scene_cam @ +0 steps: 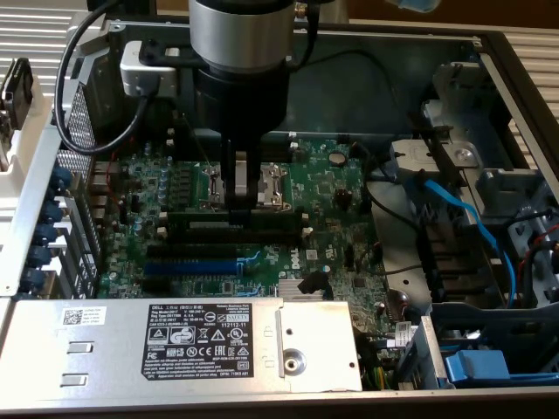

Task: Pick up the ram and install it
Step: 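Insert the ram into the slot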

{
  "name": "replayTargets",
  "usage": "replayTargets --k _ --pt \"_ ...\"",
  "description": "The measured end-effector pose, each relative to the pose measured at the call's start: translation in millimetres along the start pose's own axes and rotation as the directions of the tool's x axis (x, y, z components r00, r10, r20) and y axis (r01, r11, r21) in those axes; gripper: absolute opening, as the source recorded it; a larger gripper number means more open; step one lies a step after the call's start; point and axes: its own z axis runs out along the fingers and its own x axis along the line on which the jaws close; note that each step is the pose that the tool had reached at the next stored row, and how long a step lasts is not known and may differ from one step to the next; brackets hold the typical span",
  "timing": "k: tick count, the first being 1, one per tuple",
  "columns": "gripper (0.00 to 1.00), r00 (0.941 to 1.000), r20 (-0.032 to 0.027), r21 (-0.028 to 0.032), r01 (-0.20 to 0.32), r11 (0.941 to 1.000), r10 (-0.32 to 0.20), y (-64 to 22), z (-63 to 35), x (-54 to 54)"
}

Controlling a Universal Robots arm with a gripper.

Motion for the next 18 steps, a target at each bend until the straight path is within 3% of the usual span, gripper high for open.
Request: replayTargets --k 14,18 --pt "0.13 1.0000 0.0021 0.0000 0.000 1.0000 0.000 0.4 0.3 0.0" --pt "0.13 1.0000 0.0055 -0.0001 0.000 1.0000 0.000 0.5 0.9 0.0"
